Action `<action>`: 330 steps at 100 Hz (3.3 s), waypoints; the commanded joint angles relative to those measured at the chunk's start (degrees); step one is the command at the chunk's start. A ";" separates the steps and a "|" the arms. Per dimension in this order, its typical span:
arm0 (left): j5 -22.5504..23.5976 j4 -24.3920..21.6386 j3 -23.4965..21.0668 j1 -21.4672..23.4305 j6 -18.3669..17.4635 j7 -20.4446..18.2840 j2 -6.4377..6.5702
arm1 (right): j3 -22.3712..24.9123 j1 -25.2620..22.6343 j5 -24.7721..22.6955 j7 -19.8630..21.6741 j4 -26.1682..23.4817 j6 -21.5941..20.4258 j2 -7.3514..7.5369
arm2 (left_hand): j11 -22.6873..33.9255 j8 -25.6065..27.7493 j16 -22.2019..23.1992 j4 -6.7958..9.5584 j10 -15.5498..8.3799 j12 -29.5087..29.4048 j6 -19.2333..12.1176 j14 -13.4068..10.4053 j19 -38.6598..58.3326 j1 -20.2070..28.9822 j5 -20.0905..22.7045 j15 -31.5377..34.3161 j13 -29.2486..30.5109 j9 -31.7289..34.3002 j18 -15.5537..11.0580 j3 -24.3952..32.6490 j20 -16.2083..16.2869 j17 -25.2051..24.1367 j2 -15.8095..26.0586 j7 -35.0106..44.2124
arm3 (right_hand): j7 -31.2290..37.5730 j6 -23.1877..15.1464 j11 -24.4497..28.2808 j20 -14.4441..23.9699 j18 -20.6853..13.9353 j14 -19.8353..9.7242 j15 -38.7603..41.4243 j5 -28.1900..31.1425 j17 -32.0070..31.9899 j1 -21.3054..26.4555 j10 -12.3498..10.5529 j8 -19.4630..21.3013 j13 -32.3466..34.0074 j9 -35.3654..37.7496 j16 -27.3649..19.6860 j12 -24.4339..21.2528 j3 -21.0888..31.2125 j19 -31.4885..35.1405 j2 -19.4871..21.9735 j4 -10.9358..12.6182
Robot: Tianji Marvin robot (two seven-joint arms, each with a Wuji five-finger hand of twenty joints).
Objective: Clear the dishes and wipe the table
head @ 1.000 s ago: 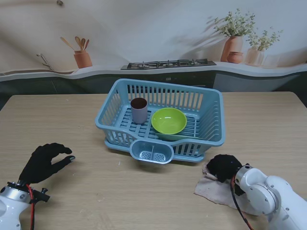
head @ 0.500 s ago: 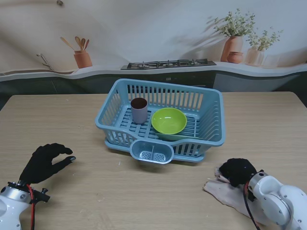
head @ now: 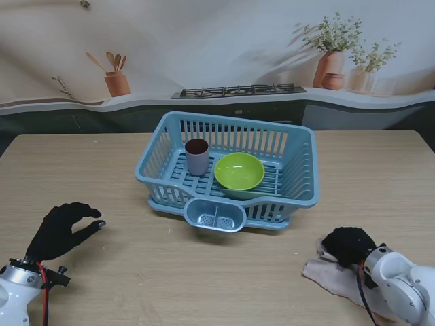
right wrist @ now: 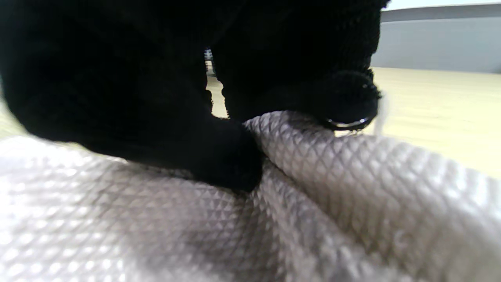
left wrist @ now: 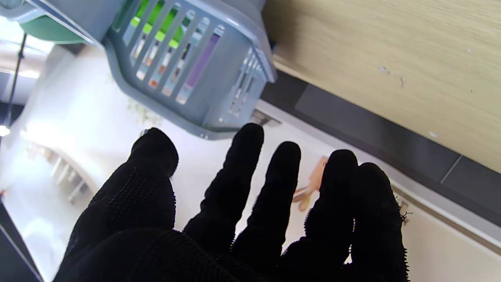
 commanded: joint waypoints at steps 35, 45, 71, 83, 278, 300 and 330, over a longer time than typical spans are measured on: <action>-0.79 0.22 -0.09 0.38 -0.42 -0.41 -0.40 | -13.74 3.79 8.57 6.68 -0.76 4.99 -1.07 | -0.41 0.01 -0.33 1.90 1.70 -1.32 0.44 1.98 -0.98 0.70 1.55 -0.09 -1.14 -0.81 -0.62 -1.55 -0.74 -0.98 2.45 -0.69 | -7.02 3.37 -5.10 0.58 -3.92 -0.05 1.87 -0.22 -0.80 -0.51 -1.64 -3.41 1.44 0.59 0.14 -4.01 -0.99 0.36 2.78 -1.79; -0.46 0.37 -0.20 0.44 -0.72 0.06 -0.46 | -16.02 4.61 9.79 6.12 -0.95 6.39 -1.22 | -0.32 0.03 -0.31 1.91 1.66 -1.30 0.50 2.03 -0.87 0.68 1.61 -0.01 -0.95 -0.61 -0.62 -1.61 -0.70 -0.82 2.43 -0.65 | -7.03 3.37 -5.01 0.60 -3.95 -0.02 1.94 -0.26 -0.78 -0.50 -1.60 -3.39 1.46 0.66 0.11 -4.04 -1.00 0.42 2.77 -1.78; -0.73 0.44 -0.26 0.47 -1.02 -0.29 -0.43 | -15.37 4.05 8.38 6.92 -0.90 4.16 -0.87 | -0.38 0.02 -0.33 1.93 1.62 -1.31 0.49 1.93 -0.92 0.77 1.56 -0.07 -1.12 -0.79 -0.61 -1.66 -0.72 -0.92 2.50 -0.68 | -7.05 3.36 -4.92 0.57 -4.07 -0.11 2.01 -0.27 -0.73 -0.53 -1.70 -3.36 1.48 0.66 0.00 -4.16 -1.08 0.42 2.86 -1.77; -0.28 0.60 -0.30 0.42 -1.28 0.09 -0.45 | -11.93 1.93 5.81 6.23 -0.94 2.99 -0.84 | -0.34 0.04 -0.31 1.93 1.60 -1.29 0.41 1.88 -0.93 0.74 1.60 0.00 -1.01 -0.72 -0.60 -1.74 -0.72 -0.92 2.50 -0.66 | -7.05 3.36 -4.85 0.57 -4.09 -0.07 2.05 -0.27 -0.78 -0.52 -1.65 -3.36 1.42 0.60 -0.05 -4.19 -1.07 0.45 2.84 -1.77; 0.97 1.11 -1.60 2.38 -4.29 3.81 -1.29 | -5.44 -3.37 -1.68 9.56 -3.01 -1.67 -0.06 | -0.27 0.10 -0.30 1.98 1.52 -1.26 0.36 1.88 -0.87 1.05 1.62 0.00 -0.97 -0.74 -0.77 -2.17 -0.71 -0.83 2.65 -0.64 | -5.96 3.33 -2.86 -0.13 -4.21 -0.60 3.74 -1.46 -1.09 -0.50 -1.41 -3.60 1.02 -0.44 -1.63 -5.35 -1.73 0.88 3.94 -1.80; 1.22 1.17 -1.82 2.65 -4.86 4.04 -1.35 | -2.91 -4.46 -4.25 6.98 -2.16 -1.53 -0.21 | -0.32 0.09 -0.30 2.00 1.58 -1.28 0.36 1.80 -0.87 1.08 1.58 -0.02 -1.02 -0.79 -0.77 -2.20 -0.71 -0.83 2.70 -0.66 | -5.84 3.38 -2.68 -0.20 -4.17 -0.48 3.90 -1.53 -1.13 -0.50 -1.36 -3.60 0.99 -0.52 -1.76 -5.52 -1.71 0.95 3.96 -1.78; 1.61 1.24 -2.08 3.21 -5.69 5.18 -1.61 | -8.53 -0.66 0.67 11.17 -3.94 -2.52 0.07 | -0.32 0.10 -0.30 2.00 1.54 -1.28 0.30 1.77 -0.87 1.10 1.58 0.00 -0.97 -0.73 -0.77 -2.27 -0.71 -0.83 2.71 -0.65 | -5.78 3.38 -2.58 -0.30 -4.16 -0.48 3.98 -1.47 -1.12 -0.47 -1.33 -3.67 0.97 -0.50 -1.88 -5.66 -1.76 0.98 3.85 -1.79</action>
